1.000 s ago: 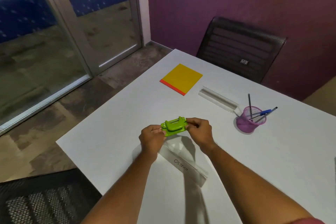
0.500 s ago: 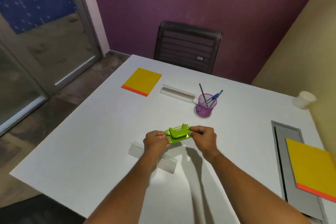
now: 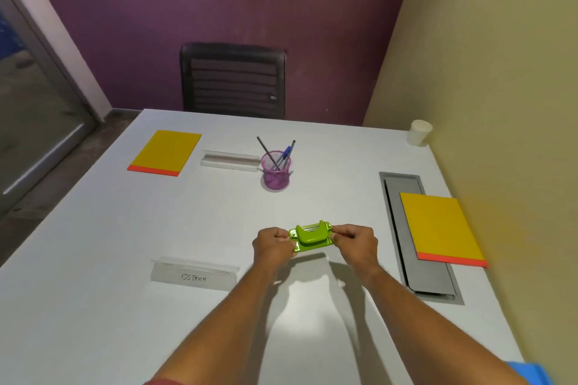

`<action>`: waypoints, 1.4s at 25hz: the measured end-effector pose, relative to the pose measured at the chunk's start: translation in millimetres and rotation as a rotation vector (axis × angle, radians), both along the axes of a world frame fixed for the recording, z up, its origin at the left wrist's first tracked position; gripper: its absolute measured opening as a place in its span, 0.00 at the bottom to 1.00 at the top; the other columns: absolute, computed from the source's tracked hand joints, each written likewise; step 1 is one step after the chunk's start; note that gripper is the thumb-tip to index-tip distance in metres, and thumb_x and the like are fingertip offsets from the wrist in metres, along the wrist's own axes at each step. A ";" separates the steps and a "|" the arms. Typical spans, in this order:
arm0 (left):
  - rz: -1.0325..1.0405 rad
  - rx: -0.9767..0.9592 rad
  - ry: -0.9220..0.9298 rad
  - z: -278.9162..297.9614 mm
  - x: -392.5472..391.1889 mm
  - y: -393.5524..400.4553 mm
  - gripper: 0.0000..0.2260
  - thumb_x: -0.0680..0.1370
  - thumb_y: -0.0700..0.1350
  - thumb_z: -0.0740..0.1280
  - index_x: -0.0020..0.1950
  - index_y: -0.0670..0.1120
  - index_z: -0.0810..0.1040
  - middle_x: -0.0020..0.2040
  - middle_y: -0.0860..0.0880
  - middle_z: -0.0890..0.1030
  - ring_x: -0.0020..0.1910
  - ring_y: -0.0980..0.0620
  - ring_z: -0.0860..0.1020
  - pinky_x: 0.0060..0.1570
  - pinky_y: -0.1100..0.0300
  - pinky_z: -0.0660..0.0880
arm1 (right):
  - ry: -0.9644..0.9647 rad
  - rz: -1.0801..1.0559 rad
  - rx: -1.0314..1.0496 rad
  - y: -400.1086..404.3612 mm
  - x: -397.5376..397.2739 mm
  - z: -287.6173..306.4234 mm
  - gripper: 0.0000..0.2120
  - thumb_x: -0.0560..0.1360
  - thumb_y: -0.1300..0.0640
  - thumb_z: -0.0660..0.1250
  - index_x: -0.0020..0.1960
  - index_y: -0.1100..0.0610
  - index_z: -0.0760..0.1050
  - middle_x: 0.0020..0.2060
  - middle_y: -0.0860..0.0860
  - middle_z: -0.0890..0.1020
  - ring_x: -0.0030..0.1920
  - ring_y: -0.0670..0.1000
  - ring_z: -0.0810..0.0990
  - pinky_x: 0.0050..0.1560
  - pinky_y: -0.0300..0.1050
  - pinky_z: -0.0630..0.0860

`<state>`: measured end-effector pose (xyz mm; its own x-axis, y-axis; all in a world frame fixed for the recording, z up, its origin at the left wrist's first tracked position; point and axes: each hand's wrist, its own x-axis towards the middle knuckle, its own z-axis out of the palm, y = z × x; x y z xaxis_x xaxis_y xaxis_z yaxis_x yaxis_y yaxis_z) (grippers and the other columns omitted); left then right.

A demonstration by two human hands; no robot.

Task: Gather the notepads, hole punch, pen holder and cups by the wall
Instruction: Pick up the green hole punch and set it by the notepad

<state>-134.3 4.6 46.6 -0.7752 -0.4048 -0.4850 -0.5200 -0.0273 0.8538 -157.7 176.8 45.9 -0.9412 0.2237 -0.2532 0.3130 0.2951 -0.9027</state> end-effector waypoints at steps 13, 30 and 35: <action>-0.200 -0.135 -0.025 -4.9 9.4 201.8 0.09 0.69 0.31 0.67 0.43 0.41 0.84 0.45 0.42 0.83 0.46 0.42 0.84 0.46 0.49 0.83 | -0.009 -0.157 0.060 193.9 28.5 -15.2 0.08 0.72 0.64 0.73 0.50 0.60 0.85 0.43 0.53 0.86 0.41 0.48 0.81 0.44 0.31 0.74; -0.394 -0.285 -0.075 -20.2 -14.7 300.8 0.07 0.69 0.36 0.68 0.45 0.42 0.81 0.44 0.44 0.83 0.43 0.45 0.81 0.44 0.50 0.82 | -0.166 -0.471 -0.133 265.0 29.6 -39.8 0.08 0.73 0.61 0.65 0.37 0.55 0.80 0.33 0.53 0.81 0.31 0.52 0.77 0.32 0.42 0.74; -0.419 -0.294 -0.073 -29.1 -18.5 313.2 0.07 0.70 0.38 0.70 0.47 0.42 0.81 0.45 0.44 0.83 0.45 0.46 0.81 0.46 0.54 0.80 | -0.229 -0.712 -0.792 260.2 33.3 -39.2 0.04 0.77 0.65 0.65 0.44 0.65 0.77 0.38 0.61 0.83 0.38 0.56 0.85 0.34 0.44 0.80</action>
<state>-152.8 317.8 17.5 -0.8684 -0.1937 -0.4564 -0.4932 0.4316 0.7553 -124.3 437.0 6.8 -0.5722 0.3951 -0.7187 0.3671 -0.6602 -0.6553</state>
